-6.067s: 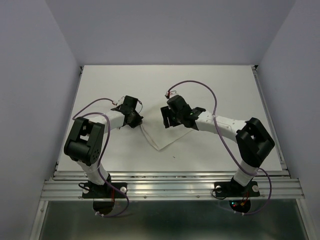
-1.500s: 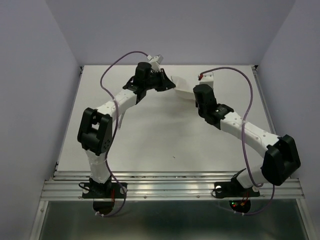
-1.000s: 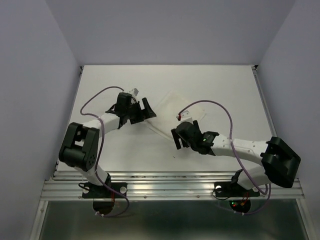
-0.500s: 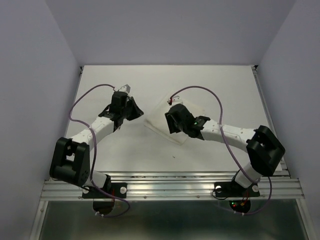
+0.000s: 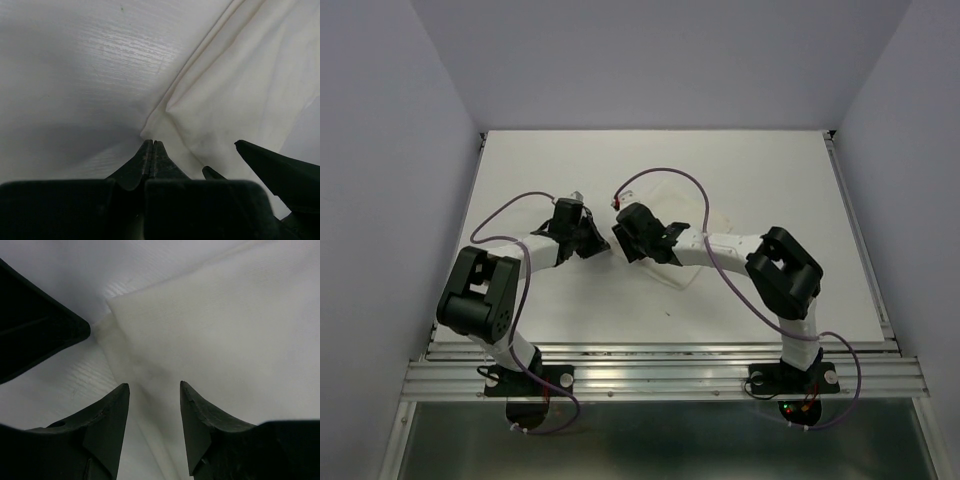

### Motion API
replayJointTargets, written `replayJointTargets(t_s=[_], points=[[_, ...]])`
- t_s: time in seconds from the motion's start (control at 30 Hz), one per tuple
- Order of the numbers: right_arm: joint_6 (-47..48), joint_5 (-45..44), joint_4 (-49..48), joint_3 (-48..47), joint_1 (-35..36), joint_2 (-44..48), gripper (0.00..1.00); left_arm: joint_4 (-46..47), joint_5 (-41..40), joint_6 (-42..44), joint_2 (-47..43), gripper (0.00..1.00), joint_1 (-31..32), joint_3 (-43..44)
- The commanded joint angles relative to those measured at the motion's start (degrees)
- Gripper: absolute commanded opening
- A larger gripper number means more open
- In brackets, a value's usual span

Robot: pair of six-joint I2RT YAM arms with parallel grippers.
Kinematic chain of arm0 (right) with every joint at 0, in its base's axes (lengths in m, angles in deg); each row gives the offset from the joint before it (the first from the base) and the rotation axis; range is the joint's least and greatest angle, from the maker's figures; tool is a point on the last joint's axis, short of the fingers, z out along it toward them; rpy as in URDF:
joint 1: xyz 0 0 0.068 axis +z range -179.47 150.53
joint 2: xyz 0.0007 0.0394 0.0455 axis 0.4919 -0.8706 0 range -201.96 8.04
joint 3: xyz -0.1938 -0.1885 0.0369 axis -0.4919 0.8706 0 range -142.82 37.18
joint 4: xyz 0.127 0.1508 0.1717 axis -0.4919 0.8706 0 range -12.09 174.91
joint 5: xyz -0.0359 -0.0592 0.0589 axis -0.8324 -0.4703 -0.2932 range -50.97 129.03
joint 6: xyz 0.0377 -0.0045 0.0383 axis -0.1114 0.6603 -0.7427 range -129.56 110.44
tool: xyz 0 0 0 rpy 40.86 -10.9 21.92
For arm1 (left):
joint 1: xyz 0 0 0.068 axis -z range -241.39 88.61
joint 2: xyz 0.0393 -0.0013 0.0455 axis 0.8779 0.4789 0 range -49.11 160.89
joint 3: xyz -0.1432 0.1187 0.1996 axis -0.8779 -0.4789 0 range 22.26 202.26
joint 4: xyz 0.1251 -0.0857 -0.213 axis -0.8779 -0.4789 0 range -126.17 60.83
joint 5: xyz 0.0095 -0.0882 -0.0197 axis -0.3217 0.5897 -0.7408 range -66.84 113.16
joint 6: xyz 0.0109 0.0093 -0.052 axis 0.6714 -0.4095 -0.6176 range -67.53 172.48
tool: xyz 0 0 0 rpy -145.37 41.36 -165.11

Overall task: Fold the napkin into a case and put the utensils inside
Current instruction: Turn over the upper triangle folded napkin at the center of the board, then smooth out the lower triangle-folded napkin at the center of the board.

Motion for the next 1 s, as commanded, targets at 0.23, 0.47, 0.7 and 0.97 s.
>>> replayJointTargets(t_s=[0.23,0.47,0.7,0.97], points=[[1.3,-2.6,-4.5,-7.5,1.8,-6.4,0.5,5.1,0.9,-1.5,4.4,0.0,-0.2,-0.4],[0.7,-6.7,-6.6,-9.3,1.8,-10.3,0.35,5.3,0.9,-1.4,5.1,0.0,-0.2,-0.8],[0.2,-7.2,-9.8,-7.2,1.8,-8.0,0.1,5.6,0.8,-1.5,5.5,0.0,-0.2,-1.1],[-0.4,-6.4,-10.3,-4.1,2.9,-1.5,0.01,5.9,1.4,-1.3,6.8,0.0,-0.2,-0.6]])
